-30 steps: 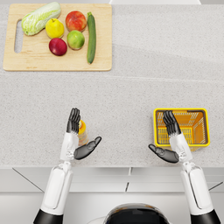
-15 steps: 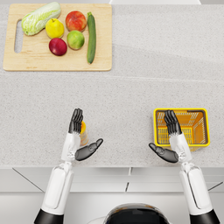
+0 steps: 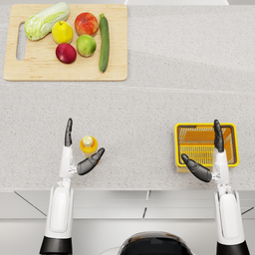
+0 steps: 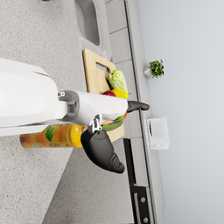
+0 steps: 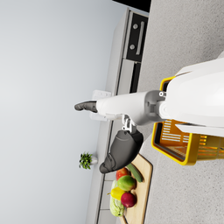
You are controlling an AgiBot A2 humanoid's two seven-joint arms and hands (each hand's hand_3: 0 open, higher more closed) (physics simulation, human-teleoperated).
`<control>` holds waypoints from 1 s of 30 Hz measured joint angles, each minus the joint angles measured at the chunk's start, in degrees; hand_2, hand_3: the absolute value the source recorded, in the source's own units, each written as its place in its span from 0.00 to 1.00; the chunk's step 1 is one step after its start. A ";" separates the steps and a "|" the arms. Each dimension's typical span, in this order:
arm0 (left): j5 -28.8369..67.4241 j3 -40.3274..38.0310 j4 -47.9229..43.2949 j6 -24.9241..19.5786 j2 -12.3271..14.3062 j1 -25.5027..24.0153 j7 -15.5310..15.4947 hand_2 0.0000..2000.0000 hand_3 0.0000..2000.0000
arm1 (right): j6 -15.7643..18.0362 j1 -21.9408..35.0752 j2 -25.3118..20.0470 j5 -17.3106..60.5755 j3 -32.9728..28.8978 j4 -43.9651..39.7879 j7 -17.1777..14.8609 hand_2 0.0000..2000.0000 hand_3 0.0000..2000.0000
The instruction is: Pick up the lemon tea and place it into the yellow basket
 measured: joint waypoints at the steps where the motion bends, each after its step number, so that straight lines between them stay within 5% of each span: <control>1: 0.13 0.51 2.05 0.00 0.14 0.01 0.00 0.00 0.00 | 0.00 -0.07 -0.10 0.13 -0.28 0.33 0.00 0.00 0.00; 17: 0.44 6.01 32.75 -0.01 4.92 8.89 -0.01 0.00 0.00 | -0.01 -0.43 -1.82 0.44 0.60 -0.27 0.01 0.00 0.00; 18: 0.45 6.08 33.59 -0.01 5.13 9.16 -0.02 0.68 0.16 | -0.01 -0.45 -1.93 0.44 0.59 -0.27 0.01 0.00 0.00; 19: 0.43 6.01 34.26 -1.24 5.34 9.44 -0.05 1.00 0.33 | -0.01 -0.53 -2.02 0.44 0.58 -0.33 0.01 0.00 0.00; 23: 0.50 5.14 33.76 -0.79 5.73 9.02 -0.04 1.00 0.98 | -0.01 -0.59 -2.43 0.44 0.80 -0.58 0.01 0.00 0.00; 30: 0.49 3.03 19.55 -4.55 6.31 7.38 0.29 1.00 1.00 | -0.02 1.59 -4.25 0.43 7.34 -2.53 0.01 0.00 0.00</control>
